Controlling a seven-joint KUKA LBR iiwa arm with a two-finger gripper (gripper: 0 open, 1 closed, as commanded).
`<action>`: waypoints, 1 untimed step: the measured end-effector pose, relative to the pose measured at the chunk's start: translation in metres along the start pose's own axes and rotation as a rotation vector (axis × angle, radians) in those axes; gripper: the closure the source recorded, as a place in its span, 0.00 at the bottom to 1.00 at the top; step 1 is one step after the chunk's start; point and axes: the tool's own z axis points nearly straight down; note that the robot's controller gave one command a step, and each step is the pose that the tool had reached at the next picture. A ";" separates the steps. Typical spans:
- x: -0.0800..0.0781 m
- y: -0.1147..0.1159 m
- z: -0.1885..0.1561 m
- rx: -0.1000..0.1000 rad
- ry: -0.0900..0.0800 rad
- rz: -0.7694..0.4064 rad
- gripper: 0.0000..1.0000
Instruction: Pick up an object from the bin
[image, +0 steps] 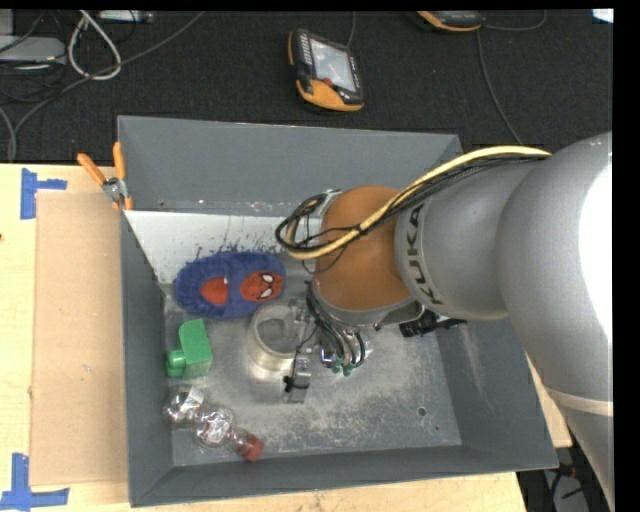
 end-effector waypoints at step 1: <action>-0.001 0.008 0.032 -0.007 -0.020 -0.069 0.00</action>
Offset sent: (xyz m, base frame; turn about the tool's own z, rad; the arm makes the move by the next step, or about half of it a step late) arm 0.0031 0.0129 -0.0308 0.1499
